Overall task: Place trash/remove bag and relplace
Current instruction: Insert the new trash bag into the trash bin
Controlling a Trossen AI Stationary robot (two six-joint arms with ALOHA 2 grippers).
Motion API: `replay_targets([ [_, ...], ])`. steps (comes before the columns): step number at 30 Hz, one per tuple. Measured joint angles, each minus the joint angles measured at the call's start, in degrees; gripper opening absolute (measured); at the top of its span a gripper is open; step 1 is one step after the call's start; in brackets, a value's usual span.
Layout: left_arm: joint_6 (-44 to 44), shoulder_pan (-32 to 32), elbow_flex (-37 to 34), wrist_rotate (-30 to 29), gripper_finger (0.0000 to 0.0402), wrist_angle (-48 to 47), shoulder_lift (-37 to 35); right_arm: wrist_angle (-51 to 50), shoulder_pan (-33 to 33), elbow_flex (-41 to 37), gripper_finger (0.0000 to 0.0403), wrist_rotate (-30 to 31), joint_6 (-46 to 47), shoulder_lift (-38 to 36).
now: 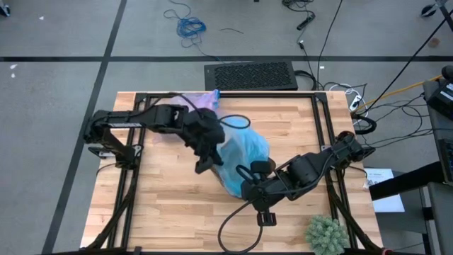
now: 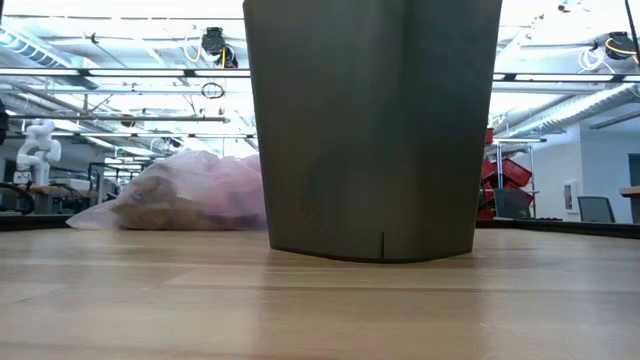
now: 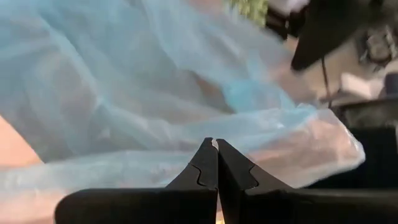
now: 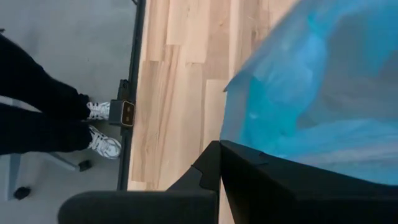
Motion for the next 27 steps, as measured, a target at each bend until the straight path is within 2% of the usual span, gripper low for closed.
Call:
replay_targets([
  [4, 0.3, -1.7, 0.0, -1.2, 0.0, -4.4, -0.1, -0.9, 0.0, 0.0, 0.0, 1.4, 3.4, -0.4],
  [11, 0.3, -5.0, 0.0, -7.1, 0.0, -11.0, -0.5, -2.2, 1.0, 0.0, 0.0, 3.8, 8.9, -1.3],
  [20, -1.8, -7.4, -3.6, -12.6, 0.0, -9.0, -0.6, -4.5, 5.1, 0.0, 0.0, 9.2, 20.5, -2.1],
  [27, -4.5, -7.4, -4.6, -13.0, 0.0, -5.9, -0.6, -4.3, 8.0, 0.0, 0.0, 10.6, 25.7, -0.1],
])
